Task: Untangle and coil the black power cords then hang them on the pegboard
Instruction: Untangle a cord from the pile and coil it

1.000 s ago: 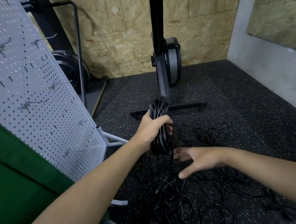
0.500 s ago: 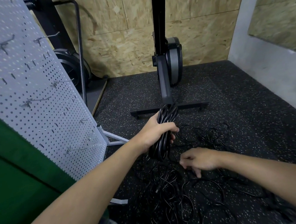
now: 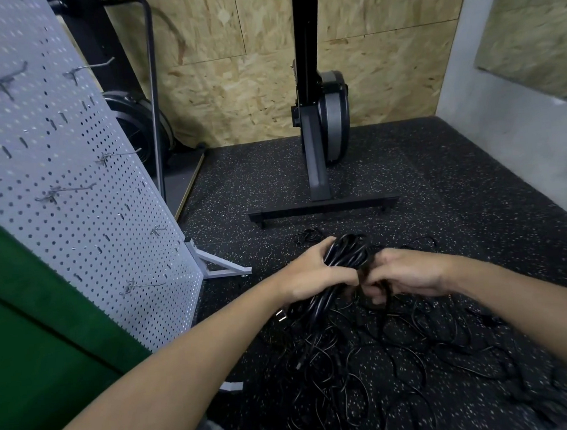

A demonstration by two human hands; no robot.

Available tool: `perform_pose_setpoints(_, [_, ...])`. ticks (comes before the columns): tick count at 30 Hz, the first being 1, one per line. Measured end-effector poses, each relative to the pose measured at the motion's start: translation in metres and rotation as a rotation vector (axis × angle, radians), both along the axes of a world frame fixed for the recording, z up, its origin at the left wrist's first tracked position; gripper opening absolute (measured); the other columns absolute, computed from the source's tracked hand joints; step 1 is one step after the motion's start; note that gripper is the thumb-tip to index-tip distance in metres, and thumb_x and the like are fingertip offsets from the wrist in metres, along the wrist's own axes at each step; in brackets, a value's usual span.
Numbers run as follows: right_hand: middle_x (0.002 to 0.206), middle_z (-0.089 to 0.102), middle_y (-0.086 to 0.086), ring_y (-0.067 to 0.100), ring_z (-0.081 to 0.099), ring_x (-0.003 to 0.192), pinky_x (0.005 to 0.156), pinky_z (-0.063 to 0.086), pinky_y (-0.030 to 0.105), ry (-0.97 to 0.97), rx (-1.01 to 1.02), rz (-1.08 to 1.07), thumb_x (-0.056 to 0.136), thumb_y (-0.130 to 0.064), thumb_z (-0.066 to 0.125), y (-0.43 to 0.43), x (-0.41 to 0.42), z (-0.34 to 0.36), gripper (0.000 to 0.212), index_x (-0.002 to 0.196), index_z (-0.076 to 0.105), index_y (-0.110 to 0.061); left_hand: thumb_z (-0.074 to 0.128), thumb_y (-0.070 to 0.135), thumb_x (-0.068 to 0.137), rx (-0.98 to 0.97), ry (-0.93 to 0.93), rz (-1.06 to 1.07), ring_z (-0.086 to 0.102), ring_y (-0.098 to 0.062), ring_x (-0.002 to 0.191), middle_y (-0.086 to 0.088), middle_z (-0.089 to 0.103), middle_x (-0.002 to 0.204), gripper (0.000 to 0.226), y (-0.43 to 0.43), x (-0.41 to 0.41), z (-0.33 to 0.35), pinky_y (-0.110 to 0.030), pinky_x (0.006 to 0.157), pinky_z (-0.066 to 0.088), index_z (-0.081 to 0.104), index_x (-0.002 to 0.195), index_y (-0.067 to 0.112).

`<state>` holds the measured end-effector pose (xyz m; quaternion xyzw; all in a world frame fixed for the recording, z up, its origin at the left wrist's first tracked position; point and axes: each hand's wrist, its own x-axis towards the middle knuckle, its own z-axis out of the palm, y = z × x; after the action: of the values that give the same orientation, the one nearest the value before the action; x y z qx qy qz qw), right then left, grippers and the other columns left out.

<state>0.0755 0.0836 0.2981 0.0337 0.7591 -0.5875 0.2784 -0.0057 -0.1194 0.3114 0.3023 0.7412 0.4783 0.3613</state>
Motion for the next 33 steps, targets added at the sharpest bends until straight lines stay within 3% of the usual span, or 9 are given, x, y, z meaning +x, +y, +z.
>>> perform_pose_setpoints(6, [0.07,0.068,0.002,0.01,0.057,0.057,0.057,0.048,0.025,0.182,0.267,-0.018,0.095,-0.042,0.072,0.001,-0.001,0.001,0.032,0.078,0.069,-0.016,0.076,0.02,0.078,-0.085,-0.048,-0.025,0.062,-0.018,0.067,0.002,0.065,0.077,0.042,-0.002,0.001,0.002,-0.032,0.063,0.053,0.059,0.117,0.019])
perform_pose_setpoints(8, [0.081,0.077,-0.001,0.009,0.069,0.07,0.072,0.054,0.027,0.134,0.365,0.076,0.089,-0.051,0.076,0.008,-0.002,0.002,0.032,0.085,0.073,-0.019,0.077,0.015,0.085,-0.111,0.016,-0.022,0.064,-0.011,0.064,0.011,0.067,0.072,0.043,-0.006,-0.003,0.005,-0.027,0.062,0.052,0.058,0.122,0.022])
perform_pose_setpoints(10, [0.094,0.08,-0.004,0.003,0.073,0.087,0.089,0.051,0.027,0.048,0.412,0.161,0.09,-0.051,0.076,0.015,0.001,-0.002,0.028,0.09,0.074,-0.023,0.077,0.017,0.085,-0.131,0.096,-0.002,0.07,-0.011,0.074,0.011,0.073,0.084,0.045,-0.01,-0.009,0.009,-0.029,0.07,0.056,0.056,0.124,0.027])
perform_pose_setpoints(14, [0.093,0.076,-0.006,-0.01,0.059,0.065,0.069,0.042,0.013,-0.058,0.408,0.127,0.099,-0.039,0.069,0.027,0.005,-0.013,0.02,0.091,0.068,-0.02,0.08,0.027,0.08,-0.198,0.267,0.048,0.073,-0.012,0.086,0.008,0.075,0.104,0.052,-0.017,-0.015,0.013,-0.035,0.082,0.056,0.053,0.123,0.037])
perform_pose_setpoints(18, [0.094,0.076,-0.001,-0.007,0.061,0.065,0.07,0.045,0.012,-0.067,0.491,0.107,0.106,-0.041,0.056,0.046,0.01,-0.016,0.032,0.101,0.074,-0.015,0.078,0.039,0.072,-0.22,0.334,0.178,0.072,-0.016,0.09,0.008,0.075,0.102,0.055,-0.022,-0.023,0.009,-0.042,0.083,0.056,0.053,0.12,0.041])
perform_pose_setpoints(21, [0.08,0.068,0.006,0.017,0.071,0.075,0.084,0.058,0.033,0.019,0.286,-0.139,0.107,-0.037,0.053,0.045,0.008,-0.012,0.035,0.104,0.071,-0.007,0.077,0.045,0.07,-0.247,0.295,0.23,0.071,-0.018,0.093,0.006,0.073,0.103,0.056,-0.025,-0.024,0.005,-0.042,0.087,0.055,0.052,0.119,0.04])
perform_pose_setpoints(25, [0.063,0.047,0.001,0.015,0.051,0.055,0.064,0.062,0.035,0.144,0.125,-0.362,0.11,-0.028,0.051,0.023,-0.001,0.006,0.034,0.105,0.071,-0.001,0.078,0.056,0.062,-0.203,0.166,0.393,0.068,-0.021,0.108,0.004,0.068,0.121,0.082,-0.022,-0.025,0.001,-0.048,0.102,0.053,0.048,0.135,0.033])
perform_pose_setpoints(30, [0.061,0.048,0.0,0.015,0.055,0.055,0.07,0.065,0.046,0.226,0.206,-0.282,0.11,-0.027,0.05,-0.005,-0.001,0.01,0.032,0.107,0.074,-0.006,0.077,0.064,0.059,-0.184,0.063,0.541,0.063,-0.026,0.121,0.003,0.063,0.135,0.104,-0.011,-0.019,-0.003,-0.049,0.11,0.048,0.036,0.149,0.031])
perform_pose_setpoints(33, [0.061,0.046,-0.002,0.013,0.053,0.057,0.07,0.064,0.039,0.285,0.245,-0.203,0.111,-0.028,0.049,-0.018,0.0,0.008,0.03,0.113,0.073,-0.012,0.079,0.069,0.064,-0.189,0.028,0.563,0.051,-0.03,0.137,-0.001,0.049,0.153,0.122,-0.008,-0.018,-0.006,-0.047,0.117,0.04,0.018,0.161,0.029])
